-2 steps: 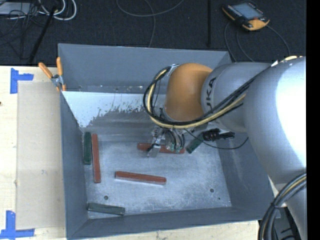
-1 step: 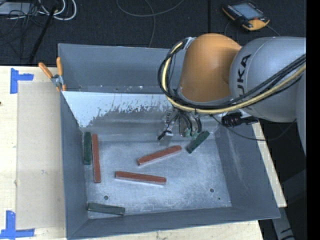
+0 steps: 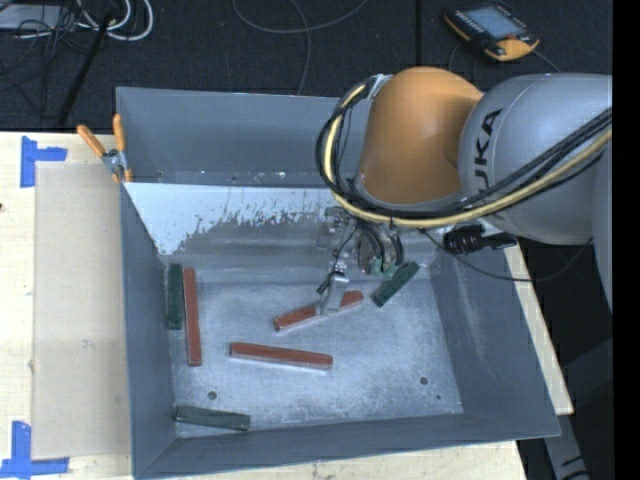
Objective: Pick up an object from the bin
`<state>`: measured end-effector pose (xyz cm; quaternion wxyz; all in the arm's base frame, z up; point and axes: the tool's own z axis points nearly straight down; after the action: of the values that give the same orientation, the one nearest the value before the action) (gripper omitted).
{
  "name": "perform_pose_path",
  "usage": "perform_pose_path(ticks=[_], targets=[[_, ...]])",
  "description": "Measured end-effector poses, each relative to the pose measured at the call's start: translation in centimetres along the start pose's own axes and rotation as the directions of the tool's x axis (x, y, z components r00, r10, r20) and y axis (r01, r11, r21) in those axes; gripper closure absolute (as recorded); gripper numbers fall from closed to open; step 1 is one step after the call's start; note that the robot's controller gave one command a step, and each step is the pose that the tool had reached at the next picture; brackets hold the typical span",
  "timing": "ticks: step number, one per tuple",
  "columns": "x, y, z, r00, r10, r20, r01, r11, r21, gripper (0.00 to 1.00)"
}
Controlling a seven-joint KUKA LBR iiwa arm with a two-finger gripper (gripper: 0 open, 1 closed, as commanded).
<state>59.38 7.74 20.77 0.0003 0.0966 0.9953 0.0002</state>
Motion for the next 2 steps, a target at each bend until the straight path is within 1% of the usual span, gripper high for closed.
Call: perform_pose_path(ticks=[1,2], targets=[[0.0,0.0,0.0,1.000,0.000,0.000,0.000,1.000,0.000,0.00],[2.8,1.2,4.8,1.000,-0.001,0.004,0.001,1.000,0.000,0.00]])
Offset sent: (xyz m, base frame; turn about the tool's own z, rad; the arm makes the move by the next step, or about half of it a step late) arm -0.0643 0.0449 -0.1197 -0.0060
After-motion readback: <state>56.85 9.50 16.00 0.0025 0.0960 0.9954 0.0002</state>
